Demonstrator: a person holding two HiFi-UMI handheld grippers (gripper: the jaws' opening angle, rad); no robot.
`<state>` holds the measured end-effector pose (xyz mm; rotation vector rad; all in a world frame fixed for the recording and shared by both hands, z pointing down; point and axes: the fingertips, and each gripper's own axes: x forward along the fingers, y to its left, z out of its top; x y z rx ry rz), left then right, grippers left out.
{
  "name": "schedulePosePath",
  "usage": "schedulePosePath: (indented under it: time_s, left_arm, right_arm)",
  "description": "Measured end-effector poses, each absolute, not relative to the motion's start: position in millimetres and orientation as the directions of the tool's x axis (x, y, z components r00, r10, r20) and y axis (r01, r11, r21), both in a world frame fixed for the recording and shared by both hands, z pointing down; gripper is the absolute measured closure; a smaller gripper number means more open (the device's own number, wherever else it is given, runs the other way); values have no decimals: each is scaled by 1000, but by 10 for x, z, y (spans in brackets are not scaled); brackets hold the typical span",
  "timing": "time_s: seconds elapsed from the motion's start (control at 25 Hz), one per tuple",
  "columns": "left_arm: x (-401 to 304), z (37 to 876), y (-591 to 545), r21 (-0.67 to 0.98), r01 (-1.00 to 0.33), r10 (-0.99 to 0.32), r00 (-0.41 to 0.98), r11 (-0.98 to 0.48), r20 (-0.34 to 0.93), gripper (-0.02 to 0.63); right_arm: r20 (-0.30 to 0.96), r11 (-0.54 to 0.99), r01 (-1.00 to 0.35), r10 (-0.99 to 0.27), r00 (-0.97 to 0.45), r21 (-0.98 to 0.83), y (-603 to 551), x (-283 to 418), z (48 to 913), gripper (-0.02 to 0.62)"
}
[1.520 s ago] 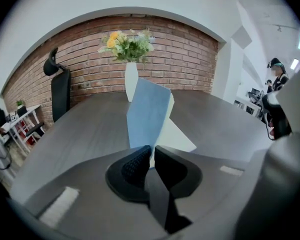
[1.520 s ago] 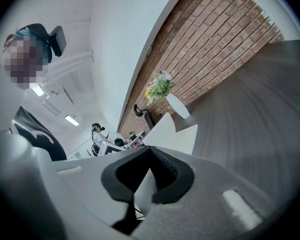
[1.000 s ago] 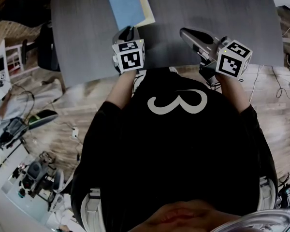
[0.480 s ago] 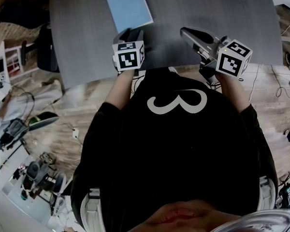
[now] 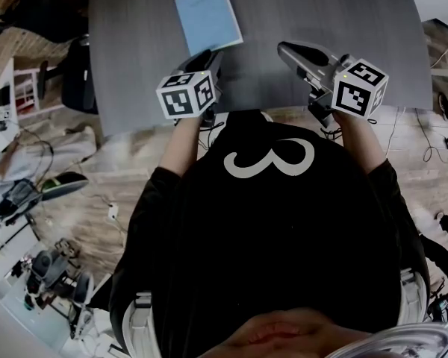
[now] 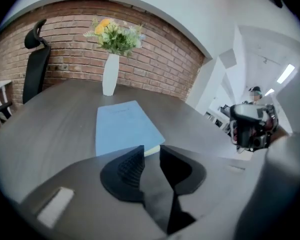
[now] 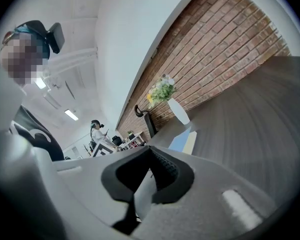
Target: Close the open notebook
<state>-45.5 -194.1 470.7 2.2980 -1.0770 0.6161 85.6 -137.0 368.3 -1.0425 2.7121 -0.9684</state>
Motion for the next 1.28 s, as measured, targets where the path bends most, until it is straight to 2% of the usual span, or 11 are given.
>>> schedulePosePath:
  time_s: [0.04, 0.24, 0.44, 0.64, 0.88, 1.28]
  left_arm:
    - [-446, 4588, -1930, 292, -777, -553, 611, -558, 566, 516]
    - [-376, 3970, -1798, 357, -687, -548, 723, -632, 422, 586]
    - [-319, 3436, -1560, 388, -585, -509, 811, -712, 289, 588]
    - [-367, 2993, -1415, 345, -540, -512, 841, -768, 176, 587]
    - [-403, 2881, -1327, 268, -553, -534, 833, -789, 145, 588]
    - [-478, 2926, -1347, 269, -567, -548, 823, -778, 150, 588]
  right_arm:
    - [138, 586, -576, -623, -770, -571, -1396, 831, 3625, 594]
    - [142, 661, -566, -580, -802, -493, -1443, 740, 3331, 595]
    - [113, 719, -535, -547, -830, -445, -1369, 567, 3104, 594]
    - [111, 763, -514, -516, -850, -391, -1324, 423, 2946, 595]
    - [99, 767, -524, -529, -843, -371, -1296, 375, 2933, 595]
    - [90, 771, -517, -524, -847, -372, -1276, 269, 2935, 595]
